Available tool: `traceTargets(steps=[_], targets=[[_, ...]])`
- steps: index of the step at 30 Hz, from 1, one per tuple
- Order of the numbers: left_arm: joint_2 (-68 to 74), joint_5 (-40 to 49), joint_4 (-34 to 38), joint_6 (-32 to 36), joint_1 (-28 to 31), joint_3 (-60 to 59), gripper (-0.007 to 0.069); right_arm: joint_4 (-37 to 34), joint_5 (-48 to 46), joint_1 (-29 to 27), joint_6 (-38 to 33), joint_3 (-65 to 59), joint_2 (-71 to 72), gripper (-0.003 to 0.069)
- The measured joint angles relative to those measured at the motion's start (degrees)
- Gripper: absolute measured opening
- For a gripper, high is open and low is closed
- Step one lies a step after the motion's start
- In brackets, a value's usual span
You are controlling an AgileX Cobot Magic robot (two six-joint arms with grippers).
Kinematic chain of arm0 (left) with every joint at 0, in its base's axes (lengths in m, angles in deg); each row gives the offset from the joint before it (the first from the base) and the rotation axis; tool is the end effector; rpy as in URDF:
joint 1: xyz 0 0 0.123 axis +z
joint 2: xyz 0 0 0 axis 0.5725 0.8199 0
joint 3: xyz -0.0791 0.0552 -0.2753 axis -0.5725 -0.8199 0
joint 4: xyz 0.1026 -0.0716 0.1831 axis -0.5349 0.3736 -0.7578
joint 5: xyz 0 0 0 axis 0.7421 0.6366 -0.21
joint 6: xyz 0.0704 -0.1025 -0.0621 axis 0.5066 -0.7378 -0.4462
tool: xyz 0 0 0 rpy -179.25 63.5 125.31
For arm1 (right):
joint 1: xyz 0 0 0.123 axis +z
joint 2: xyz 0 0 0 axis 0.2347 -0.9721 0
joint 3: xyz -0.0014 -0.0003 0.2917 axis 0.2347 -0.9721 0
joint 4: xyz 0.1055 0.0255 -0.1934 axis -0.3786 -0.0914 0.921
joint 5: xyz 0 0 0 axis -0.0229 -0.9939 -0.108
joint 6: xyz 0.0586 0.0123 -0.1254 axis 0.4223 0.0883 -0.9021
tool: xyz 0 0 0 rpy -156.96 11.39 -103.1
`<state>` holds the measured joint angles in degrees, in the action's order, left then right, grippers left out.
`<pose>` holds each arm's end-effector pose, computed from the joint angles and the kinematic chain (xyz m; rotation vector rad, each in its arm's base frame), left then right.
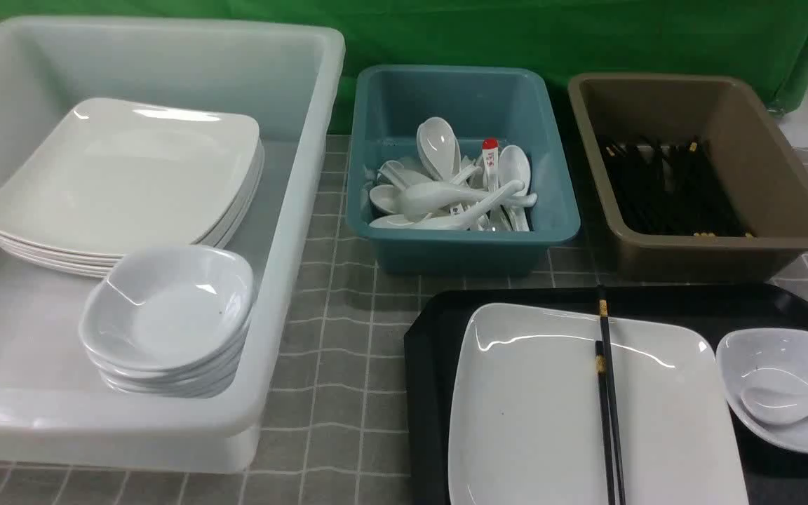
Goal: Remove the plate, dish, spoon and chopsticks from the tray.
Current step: Use the left arm to grab a pair of chopsticks from the plate
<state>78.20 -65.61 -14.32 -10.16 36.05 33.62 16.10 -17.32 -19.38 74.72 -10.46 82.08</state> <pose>0.0662 -0.0010 0.1852 -0.0238 1.7037 -0.0168 0.0651 -0.0065 0.1795 0.0500 1.7465 -0.1066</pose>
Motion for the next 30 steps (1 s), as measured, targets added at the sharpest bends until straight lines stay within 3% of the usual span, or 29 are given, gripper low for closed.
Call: traceTargets(steps=[12,17,20,21,25,30], targets=[[0.0,0.0,-0.07,0.15,0.0,0.0,0.002,0.0,0.0,0.0,0.06,0.0,0.0,0.0239],[0.0,-1.65,-5.62,1.43,0.0,0.0,0.002,0.0,0.0,0.0,0.06,0.0,0.0,0.0239],[0.0,-8.19,-2.15,-1.4,0.0,0.0,0.002,0.0,0.0,0.0,0.06,0.0,0.0,0.0239],[0.0,-13.67,4.45,-6.32,0.0,0.0,0.002,0.0,0.0,0.0,0.06,0.0,0.0,0.0239],[0.0,-21.48,13.23,-14.12,0.0,0.0,0.002,0.0,0.0,0.0,0.06,0.0,0.0,0.0239],[0.0,-27.77,14.18,-16.46,0.0,0.0,0.002,0.0,0.0,0.0,0.0,0.0,0.0,0.0239]])
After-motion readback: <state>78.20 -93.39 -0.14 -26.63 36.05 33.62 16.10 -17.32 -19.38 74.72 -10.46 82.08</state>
